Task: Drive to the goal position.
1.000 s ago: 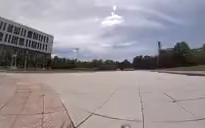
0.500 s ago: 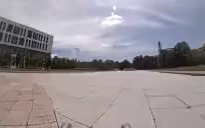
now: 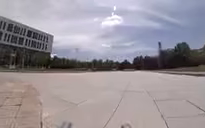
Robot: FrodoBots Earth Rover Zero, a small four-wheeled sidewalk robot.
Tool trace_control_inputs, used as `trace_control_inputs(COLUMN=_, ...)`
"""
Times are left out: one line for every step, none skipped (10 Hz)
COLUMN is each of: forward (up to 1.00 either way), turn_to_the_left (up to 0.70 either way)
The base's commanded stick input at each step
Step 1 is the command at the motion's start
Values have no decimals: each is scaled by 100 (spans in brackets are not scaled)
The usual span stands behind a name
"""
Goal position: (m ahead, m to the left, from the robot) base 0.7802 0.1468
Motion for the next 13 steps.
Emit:
trace_control_inputs(forward=70, turn_to_the_left=0)
trace_control_inputs(forward=70, turn_to_the_left=0)
trace_control_inputs(forward=70, turn_to_the_left=0)
trace_control_inputs(forward=70, turn_to_the_left=0)
trace_control_inputs(forward=70, turn_to_the_left=-1)
trace_control_inputs(forward=70, turn_to_the_left=-14)
trace_control_inputs(forward=70, turn_to_the_left=-23)
trace_control_inputs(forward=70, turn_to_the_left=-25)
trace_control_inputs(forward=70, turn_to_the_left=0)
trace_control_inputs(forward=70, turn_to_the_left=0)
trace_control_inputs(forward=70, turn_to_the_left=0)
trace_control_inputs(forward=70, turn_to_the_left=0)
trace_control_inputs(forward=70, turn_to_the_left=0)
